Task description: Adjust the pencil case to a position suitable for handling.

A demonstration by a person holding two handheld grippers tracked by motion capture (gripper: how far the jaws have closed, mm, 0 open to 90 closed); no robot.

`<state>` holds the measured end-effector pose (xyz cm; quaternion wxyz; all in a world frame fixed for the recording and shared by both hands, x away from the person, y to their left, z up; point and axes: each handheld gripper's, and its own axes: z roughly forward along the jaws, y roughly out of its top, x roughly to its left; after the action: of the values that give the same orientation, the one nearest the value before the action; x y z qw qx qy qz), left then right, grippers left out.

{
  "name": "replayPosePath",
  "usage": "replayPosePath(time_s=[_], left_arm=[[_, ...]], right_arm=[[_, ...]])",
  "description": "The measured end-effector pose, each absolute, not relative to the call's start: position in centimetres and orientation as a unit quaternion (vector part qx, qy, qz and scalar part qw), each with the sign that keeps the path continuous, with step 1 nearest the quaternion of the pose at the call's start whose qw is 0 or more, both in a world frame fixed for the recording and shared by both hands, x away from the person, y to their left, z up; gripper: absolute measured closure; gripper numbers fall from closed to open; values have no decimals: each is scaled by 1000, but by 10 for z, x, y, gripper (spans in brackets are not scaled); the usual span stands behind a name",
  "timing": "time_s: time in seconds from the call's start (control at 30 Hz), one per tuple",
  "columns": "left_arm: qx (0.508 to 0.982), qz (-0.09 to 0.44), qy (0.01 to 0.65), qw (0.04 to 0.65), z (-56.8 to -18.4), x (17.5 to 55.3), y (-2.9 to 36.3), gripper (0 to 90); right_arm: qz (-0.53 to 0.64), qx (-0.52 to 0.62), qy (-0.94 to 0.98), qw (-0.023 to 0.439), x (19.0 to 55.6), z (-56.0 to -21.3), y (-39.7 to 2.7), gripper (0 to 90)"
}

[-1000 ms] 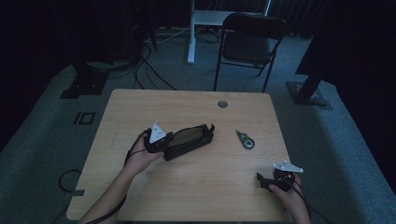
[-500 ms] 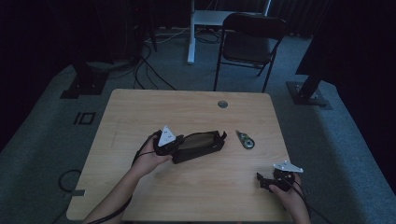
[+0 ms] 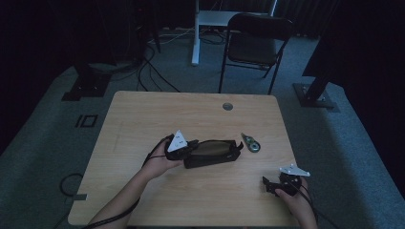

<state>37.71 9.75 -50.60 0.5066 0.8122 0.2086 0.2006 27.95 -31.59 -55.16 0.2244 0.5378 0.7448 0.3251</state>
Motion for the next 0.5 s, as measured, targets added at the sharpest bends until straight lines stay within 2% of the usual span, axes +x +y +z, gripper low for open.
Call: replayPosePath(time_s=[0.27,0.5], left_arm=[[814,191,197,512,-509,378,101,821],[813,203,196,509,-509,380,108,822]], right_arm=[[325,538,745,224,279,-552,-316,125],[325,538,745,224,279,-552,-316,126]])
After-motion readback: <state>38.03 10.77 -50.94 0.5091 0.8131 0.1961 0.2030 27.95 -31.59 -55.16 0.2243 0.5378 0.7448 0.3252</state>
